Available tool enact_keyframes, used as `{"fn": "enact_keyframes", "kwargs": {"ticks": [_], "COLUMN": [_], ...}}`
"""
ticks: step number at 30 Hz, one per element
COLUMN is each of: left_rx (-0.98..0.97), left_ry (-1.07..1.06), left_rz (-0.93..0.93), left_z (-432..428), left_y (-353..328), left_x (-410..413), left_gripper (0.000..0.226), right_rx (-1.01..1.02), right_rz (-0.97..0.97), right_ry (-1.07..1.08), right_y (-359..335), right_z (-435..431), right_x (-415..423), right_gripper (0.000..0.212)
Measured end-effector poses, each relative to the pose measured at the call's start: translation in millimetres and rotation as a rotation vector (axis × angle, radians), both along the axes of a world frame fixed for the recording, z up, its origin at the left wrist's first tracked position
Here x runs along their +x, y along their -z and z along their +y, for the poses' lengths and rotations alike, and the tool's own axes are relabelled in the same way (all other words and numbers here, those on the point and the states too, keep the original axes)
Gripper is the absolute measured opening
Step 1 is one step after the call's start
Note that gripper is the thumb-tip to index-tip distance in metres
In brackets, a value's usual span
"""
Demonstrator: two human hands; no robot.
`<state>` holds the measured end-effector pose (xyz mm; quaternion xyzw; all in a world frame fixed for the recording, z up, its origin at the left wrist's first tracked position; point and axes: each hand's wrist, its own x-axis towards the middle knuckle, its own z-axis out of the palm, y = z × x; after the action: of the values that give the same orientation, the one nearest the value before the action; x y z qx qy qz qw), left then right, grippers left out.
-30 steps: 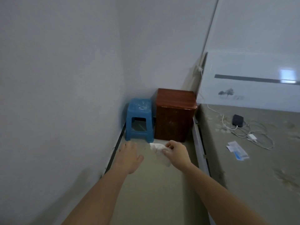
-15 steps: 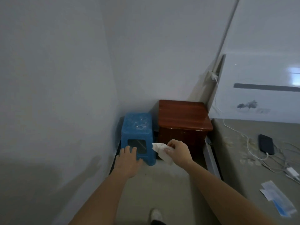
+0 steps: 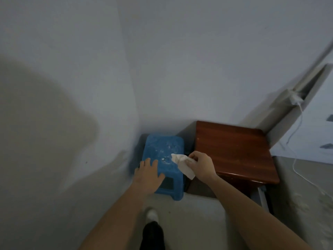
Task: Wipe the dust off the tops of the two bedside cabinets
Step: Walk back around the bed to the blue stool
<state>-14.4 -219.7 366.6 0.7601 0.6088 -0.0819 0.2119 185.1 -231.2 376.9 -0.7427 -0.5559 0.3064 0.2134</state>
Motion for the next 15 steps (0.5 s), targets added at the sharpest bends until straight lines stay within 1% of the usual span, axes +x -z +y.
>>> {"fn": "enact_keyframes", "kwargs": {"ticks": [7, 12, 15], "left_rx": [-0.116, -0.208, -0.229], "left_ry": [-0.003, 0.026, 0.044], "left_rz": [-0.017, 0.003, -0.009], "left_z": [100, 151, 177], "left_y": [56, 128, 178], "left_x": [-21, -24, -20], "left_gripper": [0.059, 0.058, 0.059], "right_rx": [-0.087, -0.152, -0.207], "right_rz": [0.045, 0.052, -0.003], "right_ry": [0.107, 0.158, 0.142], "right_y": [52, 116, 163], "right_z": [115, 173, 190], "right_x": [-10, -17, -20], "right_gripper": [0.017, 0.013, 0.013]}}
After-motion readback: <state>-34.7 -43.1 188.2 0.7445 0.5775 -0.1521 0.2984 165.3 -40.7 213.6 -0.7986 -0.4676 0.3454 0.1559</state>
